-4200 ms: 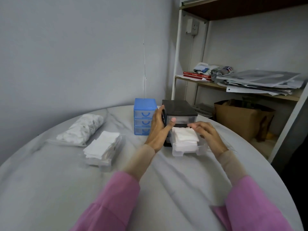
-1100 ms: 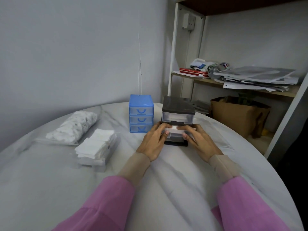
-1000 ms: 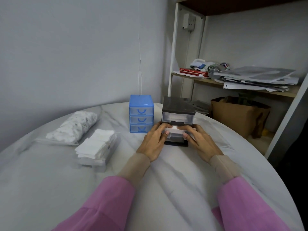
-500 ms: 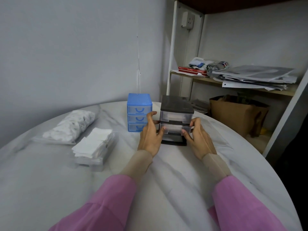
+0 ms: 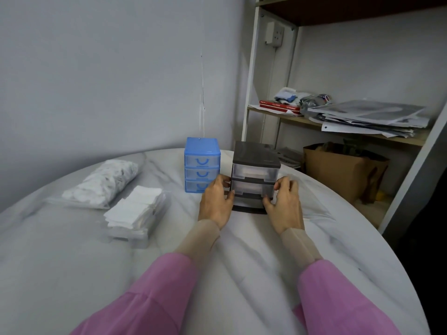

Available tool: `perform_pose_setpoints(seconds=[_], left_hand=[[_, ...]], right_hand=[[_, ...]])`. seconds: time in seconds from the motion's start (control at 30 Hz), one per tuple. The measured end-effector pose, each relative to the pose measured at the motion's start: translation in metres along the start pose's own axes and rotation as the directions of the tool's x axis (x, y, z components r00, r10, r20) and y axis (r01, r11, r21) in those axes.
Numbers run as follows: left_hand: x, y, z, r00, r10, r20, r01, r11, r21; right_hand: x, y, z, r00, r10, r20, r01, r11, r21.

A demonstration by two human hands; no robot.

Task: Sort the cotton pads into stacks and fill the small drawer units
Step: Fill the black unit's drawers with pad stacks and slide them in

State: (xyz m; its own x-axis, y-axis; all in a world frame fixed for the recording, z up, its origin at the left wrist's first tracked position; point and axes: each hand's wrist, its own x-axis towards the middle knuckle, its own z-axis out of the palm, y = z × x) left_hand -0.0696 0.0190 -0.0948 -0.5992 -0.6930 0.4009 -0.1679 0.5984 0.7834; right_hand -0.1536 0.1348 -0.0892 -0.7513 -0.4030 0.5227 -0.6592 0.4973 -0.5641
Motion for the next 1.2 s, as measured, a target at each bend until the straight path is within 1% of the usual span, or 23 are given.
perform_pose_setpoints(seconds=[0.07, 0.13, 0.2, 0.33, 0.43, 0.5, 0.6, 0.67, 0.73, 0.8, 0.83, 0.9, 0.93, 1.03, 1.13, 1.2], left_hand=[[-0.005, -0.004, -0.002, 1.0, -0.014, 0.025, 0.013, 1.0, 0.021], [-0.013, -0.007, -0.005, 0.998, -0.002, 0.058, -0.001, 0.999, 0.051], [-0.021, -0.009, -0.012, 0.995, 0.032, 0.091, -0.04, 0.995, 0.09], [-0.032, -0.015, -0.047, 0.997, 0.076, 0.03, -0.079, 0.992, 0.101], [-0.035, -0.023, -0.089, 0.993, 0.117, -0.026, -0.111, 0.979, 0.17], [-0.036, -0.029, -0.114, 0.992, 0.125, -0.033, -0.112, 0.957, 0.268], [-0.039, -0.042, -0.148, 0.991, 0.121, -0.05, -0.092, 0.914, 0.395], [-0.04, -0.052, -0.164, 0.993, 0.057, -0.103, -0.009, 0.91, 0.414], [-0.042, -0.06, -0.173, 0.989, -0.074, -0.13, 0.119, 0.916, 0.384], [-0.044, -0.064, -0.177, 0.977, -0.193, -0.092, 0.212, 0.93, 0.3], [-0.046, -0.065, -0.177, 0.973, -0.223, -0.056, 0.229, 0.935, 0.269], [-0.049, -0.064, -0.175, 0.968, -0.251, -0.015, 0.247, 0.937, 0.248], [-0.05, -0.064, -0.175, 0.966, -0.257, -0.025, 0.256, 0.939, 0.23], [-0.05, -0.061, -0.174, 0.958, -0.274, -0.084, 0.284, 0.948, 0.145], [-0.051, -0.055, -0.167, 0.96, -0.272, -0.063, 0.277, 0.955, 0.104], [-0.052, -0.05, -0.161, 0.964, -0.256, -0.07, 0.259, 0.965, 0.045]], right_hand=[[-0.007, -0.005, 0.001, 1.0, 0.03, 0.002, -0.03, 0.999, -0.014], [-0.017, -0.012, 0.004, 0.997, 0.052, 0.055, -0.051, 0.999, -0.017], [-0.025, -0.021, 0.01, 0.991, -0.001, 0.137, 0.004, 1.0, -0.026], [-0.041, -0.046, 0.021, 0.944, -0.135, 0.3, 0.127, 0.991, 0.045], [-0.052, -0.068, 0.03, 0.902, -0.163, 0.399, 0.135, 0.986, 0.099], [-0.055, -0.079, 0.037, 0.876, -0.152, 0.459, 0.096, 0.985, 0.142], [-0.055, -0.103, 0.05, 0.852, -0.111, 0.512, -0.036, 0.962, 0.27], [-0.056, -0.118, 0.06, 0.816, -0.077, 0.573, -0.134, 0.939, 0.317], [-0.06, -0.131, 0.071, 0.781, -0.062, 0.622, -0.164, 0.94, 0.299], [-0.065, -0.14, 0.079, 0.768, -0.078, 0.635, -0.091, 0.969, 0.229], [-0.066, -0.144, 0.081, 0.768, -0.087, 0.635, -0.038, 0.983, 0.181], [-0.068, -0.149, 0.08, 0.772, -0.105, 0.627, 0.053, 0.994, 0.101], [-0.069, -0.151, 0.078, 0.774, -0.109, 0.623, 0.081, 0.994, 0.075], [-0.071, -0.153, 0.071, 0.783, -0.12, 0.611, 0.129, 0.991, 0.029], [-0.072, -0.147, 0.058, 0.809, -0.131, 0.573, 0.168, 0.986, -0.011], [-0.072, -0.138, 0.046, 0.821, -0.127, 0.556, 0.176, 0.984, -0.035]])
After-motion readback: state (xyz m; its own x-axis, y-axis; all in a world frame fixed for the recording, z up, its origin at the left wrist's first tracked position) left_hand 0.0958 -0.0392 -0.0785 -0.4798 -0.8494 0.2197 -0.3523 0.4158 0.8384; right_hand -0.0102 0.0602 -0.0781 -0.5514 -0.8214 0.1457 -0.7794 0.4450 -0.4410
